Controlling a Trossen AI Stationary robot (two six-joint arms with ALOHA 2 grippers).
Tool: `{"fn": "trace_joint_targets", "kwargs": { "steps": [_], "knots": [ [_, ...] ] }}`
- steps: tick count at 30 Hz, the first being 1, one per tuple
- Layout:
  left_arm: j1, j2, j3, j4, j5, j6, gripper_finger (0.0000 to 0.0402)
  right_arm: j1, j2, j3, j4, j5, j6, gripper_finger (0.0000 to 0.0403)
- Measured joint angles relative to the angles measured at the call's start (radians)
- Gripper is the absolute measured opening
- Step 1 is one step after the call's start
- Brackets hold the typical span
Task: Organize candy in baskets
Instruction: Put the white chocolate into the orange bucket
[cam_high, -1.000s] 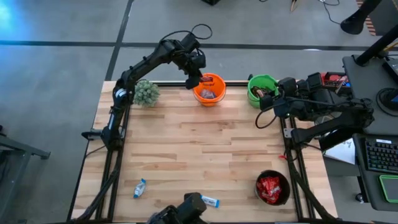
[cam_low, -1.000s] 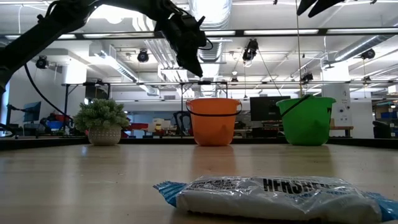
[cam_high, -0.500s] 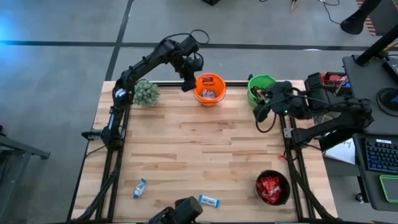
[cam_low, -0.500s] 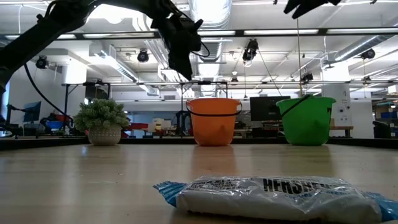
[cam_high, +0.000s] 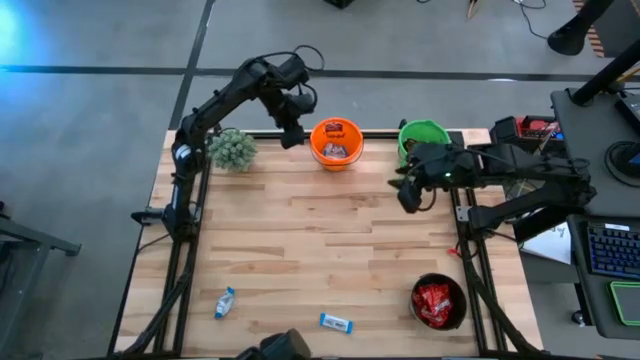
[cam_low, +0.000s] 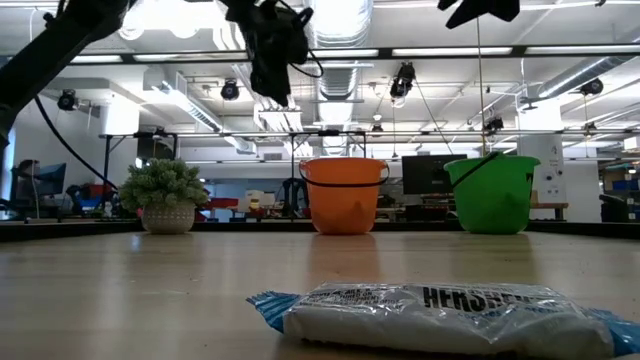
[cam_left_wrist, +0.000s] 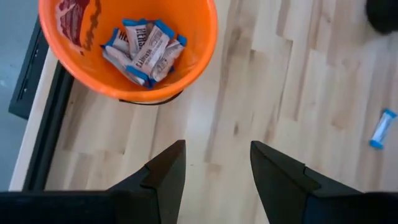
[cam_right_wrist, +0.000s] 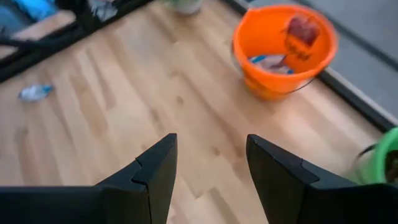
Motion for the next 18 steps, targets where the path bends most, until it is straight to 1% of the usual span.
{"fn": "trace_joint_targets", "kwargs": {
  "steps": [3,7,13,18],
  "knots": [
    [0.0,-0.032,0.0,0.0,0.006,-0.04,0.0162,0.0,0.039,0.0,0.001,-0.05,-0.006,0.0182],
    [0.0,-0.075,0.0,0.0,0.005,-0.098,0.0162,0.002,0.105,0.0,0.016,-0.105,-0.054,0.0182],
    [0.0,-0.154,-0.002,0.0,-0.037,-0.139,0.0162,0.019,0.208,0.0,0.099,-0.217,-0.065,0.0183],
    [0.0,-0.214,-0.002,0.0,-0.039,-0.128,0.0162,0.051,0.284,0.0,0.183,-0.229,-0.09,0.0182]
  ]
}}
